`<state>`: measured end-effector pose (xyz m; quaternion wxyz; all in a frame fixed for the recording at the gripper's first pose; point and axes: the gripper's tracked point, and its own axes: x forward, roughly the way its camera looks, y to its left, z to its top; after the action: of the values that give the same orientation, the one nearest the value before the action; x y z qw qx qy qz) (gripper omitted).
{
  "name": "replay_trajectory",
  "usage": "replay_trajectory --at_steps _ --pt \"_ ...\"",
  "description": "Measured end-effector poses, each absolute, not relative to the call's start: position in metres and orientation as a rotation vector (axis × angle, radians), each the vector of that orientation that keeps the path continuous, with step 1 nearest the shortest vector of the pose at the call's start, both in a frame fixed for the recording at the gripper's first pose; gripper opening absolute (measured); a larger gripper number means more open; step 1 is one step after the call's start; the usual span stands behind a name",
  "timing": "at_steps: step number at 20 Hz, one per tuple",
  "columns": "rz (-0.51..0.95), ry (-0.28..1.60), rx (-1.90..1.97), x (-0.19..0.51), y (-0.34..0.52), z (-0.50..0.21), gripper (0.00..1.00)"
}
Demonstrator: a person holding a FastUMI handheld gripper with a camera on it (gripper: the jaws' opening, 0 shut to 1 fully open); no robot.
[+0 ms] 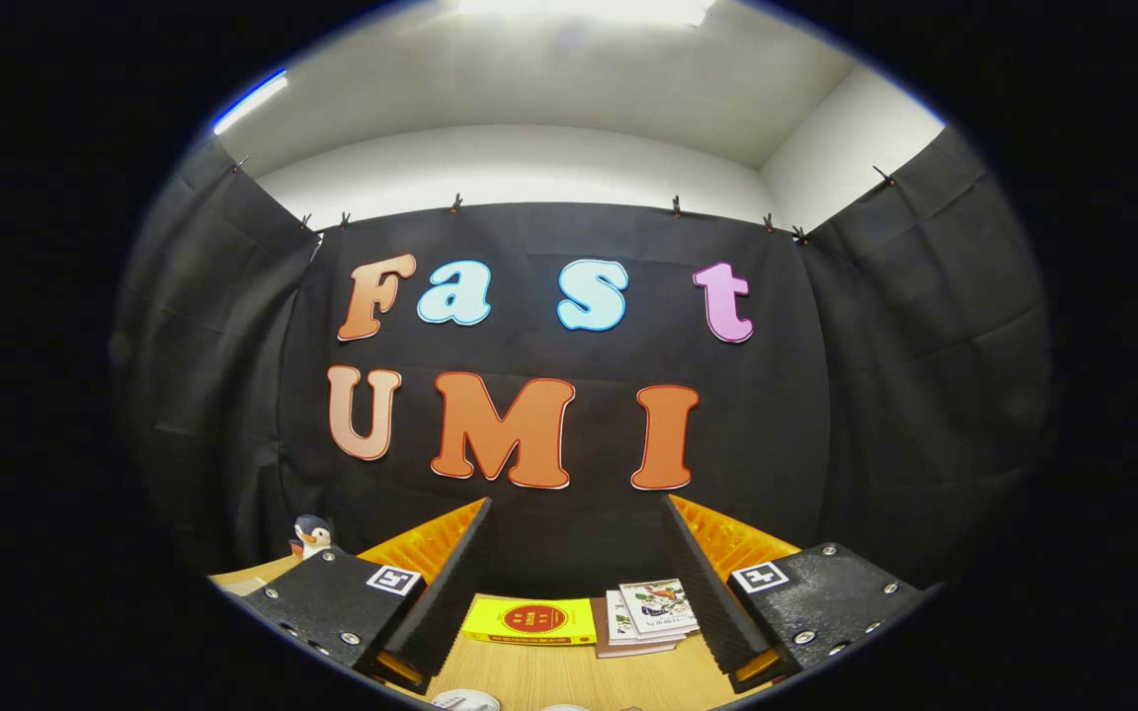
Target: Open the storage box then place both shoes into the box .Put the left shoe in first, then the right shoe, with the right side of both shoes facing outward in a uniform manner.
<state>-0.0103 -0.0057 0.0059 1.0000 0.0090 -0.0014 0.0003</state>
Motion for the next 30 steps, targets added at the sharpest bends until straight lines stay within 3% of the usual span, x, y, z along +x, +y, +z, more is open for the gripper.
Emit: replay_trajectory --at_steps 11,30 --pt "0.135 0.156 0.125 -0.017 0.041 -0.046 0.98" --pt "0.608 0.842 0.419 -0.092 0.22 -0.239 0.97"
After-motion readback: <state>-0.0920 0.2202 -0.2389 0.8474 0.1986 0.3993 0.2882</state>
